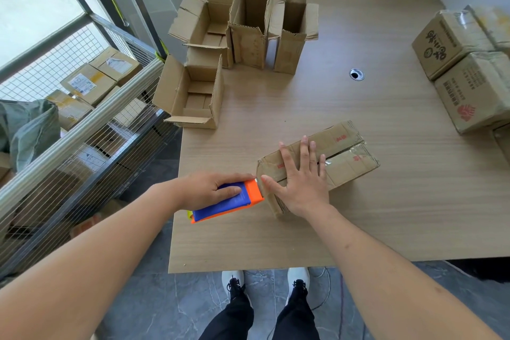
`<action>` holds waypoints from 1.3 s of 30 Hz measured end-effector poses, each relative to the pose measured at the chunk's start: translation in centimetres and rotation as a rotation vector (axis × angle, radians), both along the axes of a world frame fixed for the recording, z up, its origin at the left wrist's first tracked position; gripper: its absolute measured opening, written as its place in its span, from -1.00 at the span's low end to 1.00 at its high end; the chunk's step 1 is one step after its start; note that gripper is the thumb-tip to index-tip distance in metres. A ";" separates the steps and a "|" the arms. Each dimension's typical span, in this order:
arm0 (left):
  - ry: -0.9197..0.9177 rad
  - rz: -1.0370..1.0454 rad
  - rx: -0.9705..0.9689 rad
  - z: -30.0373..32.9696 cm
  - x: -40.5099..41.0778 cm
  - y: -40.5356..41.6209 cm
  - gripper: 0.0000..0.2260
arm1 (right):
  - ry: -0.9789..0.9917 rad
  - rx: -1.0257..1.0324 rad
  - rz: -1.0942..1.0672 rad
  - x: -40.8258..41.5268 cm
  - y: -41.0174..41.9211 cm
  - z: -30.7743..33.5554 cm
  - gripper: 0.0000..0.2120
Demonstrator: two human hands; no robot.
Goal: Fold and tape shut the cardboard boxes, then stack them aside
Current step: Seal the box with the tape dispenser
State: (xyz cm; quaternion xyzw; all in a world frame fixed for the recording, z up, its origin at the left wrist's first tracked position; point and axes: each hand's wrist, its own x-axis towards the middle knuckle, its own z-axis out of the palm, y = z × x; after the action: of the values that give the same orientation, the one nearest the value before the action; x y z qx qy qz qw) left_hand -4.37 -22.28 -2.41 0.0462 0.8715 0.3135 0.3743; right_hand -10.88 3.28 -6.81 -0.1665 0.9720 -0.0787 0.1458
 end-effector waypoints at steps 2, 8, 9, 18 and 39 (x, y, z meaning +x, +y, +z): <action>-0.003 0.001 -0.009 0.3 0.1 0.3 -0.61 | -0.005 0.003 0.002 -0.1 0.0 0.0 -0.13; -0.021 0.050 -0.037 -0.2 0.2 1.6 -0.58 | -0.004 0.000 0.001 0.0 -0.1 0.0 -0.12; -0.018 0.057 -0.040 -0.3 -0.2 2.0 -0.58 | -0.005 -0.003 0.000 0.0 0.0 0.1 -0.12; -0.015 0.059 -0.127 -1.8 1.2 0.2 -0.60 | 0.013 0.006 -0.006 -0.1 -0.2 -0.2 -0.10; 0.331 0.102 0.087 7.0 1.0 0.3 -0.25 | -0.172 0.276 0.265 2.1 3.3 5.0 0.04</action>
State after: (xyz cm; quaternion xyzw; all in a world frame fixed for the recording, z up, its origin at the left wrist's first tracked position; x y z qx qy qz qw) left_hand -3.33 -21.93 4.63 0.0689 0.9080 0.3576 0.2069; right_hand -8.79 6.55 -1.82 -0.2641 0.9270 0.0613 0.2591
